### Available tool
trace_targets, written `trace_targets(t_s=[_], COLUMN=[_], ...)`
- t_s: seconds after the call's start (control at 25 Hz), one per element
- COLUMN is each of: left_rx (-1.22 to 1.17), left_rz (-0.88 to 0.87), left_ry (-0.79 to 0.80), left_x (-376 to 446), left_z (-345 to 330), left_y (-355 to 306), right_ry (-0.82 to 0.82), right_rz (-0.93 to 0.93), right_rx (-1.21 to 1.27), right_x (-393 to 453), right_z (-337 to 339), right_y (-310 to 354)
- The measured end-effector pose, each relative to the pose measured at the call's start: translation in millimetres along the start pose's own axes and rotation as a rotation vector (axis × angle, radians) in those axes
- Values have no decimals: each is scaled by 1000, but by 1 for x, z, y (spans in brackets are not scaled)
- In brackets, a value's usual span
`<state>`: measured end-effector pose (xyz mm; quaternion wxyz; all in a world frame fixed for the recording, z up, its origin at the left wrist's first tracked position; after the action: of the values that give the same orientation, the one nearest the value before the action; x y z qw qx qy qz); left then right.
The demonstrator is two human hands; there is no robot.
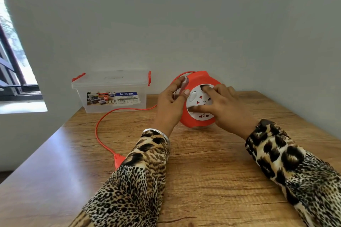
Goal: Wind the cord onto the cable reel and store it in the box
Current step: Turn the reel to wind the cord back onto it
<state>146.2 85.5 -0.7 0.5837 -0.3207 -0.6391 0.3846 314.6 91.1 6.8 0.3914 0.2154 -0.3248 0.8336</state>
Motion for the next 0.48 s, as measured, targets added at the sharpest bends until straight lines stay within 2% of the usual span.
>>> trace_targets(t_s=[0.32, 0.48], left_rx=[54, 16], left_rz=[34, 45], left_ry=[-47, -72], left_x=[-1, -3], left_z=[-4, -2], left_y=[-1, 4], right_ry=[-85, -123], right_rz=[-78, -272], right_rx=[-103, -26], right_x=[-5, -5], right_z=[-4, -3], right_y=[1, 4])
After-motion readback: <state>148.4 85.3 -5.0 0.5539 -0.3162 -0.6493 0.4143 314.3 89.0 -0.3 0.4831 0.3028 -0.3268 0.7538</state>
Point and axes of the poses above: each hand's wrist, its own x-axis towards the middle knuckle, its own z-axis out of the back of the hand, y = z × x, the point moved 2 cm from there along x, towards the middle knuckle, and after that the axes turned 3 degrees about -z, right-handed, at the moved point
